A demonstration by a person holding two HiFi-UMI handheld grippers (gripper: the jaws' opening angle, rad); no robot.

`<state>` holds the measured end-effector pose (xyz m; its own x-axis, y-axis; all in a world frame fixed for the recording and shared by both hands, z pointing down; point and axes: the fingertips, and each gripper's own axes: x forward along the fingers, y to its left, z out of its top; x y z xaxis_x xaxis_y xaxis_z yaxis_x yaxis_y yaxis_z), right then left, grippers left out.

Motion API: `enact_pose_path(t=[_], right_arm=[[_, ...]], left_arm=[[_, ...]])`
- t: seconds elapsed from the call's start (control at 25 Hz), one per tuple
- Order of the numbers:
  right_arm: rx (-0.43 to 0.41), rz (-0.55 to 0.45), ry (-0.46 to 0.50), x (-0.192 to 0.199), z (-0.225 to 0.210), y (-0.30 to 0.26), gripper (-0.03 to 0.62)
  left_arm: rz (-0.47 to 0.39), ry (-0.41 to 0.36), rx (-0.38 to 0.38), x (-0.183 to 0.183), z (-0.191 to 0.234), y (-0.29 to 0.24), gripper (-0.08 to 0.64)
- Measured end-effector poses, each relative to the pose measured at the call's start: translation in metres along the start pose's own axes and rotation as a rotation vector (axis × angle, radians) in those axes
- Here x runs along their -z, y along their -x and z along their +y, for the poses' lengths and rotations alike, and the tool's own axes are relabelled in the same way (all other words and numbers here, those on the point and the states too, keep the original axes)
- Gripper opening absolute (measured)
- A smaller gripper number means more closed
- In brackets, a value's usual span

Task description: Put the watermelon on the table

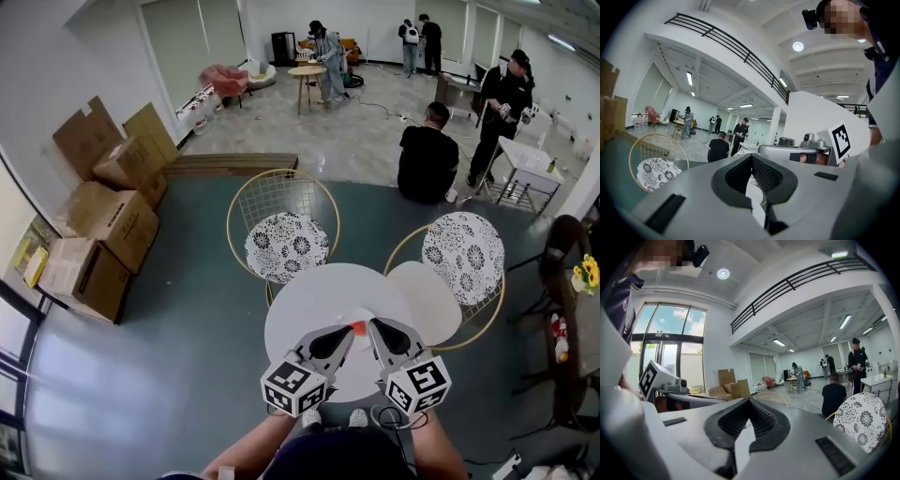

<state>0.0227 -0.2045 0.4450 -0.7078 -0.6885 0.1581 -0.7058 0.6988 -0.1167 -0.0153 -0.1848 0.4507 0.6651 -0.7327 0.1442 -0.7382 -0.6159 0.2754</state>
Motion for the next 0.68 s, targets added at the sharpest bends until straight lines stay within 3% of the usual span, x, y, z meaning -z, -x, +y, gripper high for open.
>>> enact_pose_path(t=[0.68], right_arm=[[0.000,-0.013,-0.001,-0.0058,0.0003,0.0082,0.003]], left_arm=[[0.002,0.005,0.026,-0.0024,-0.0094,-0.0005,0.005]])
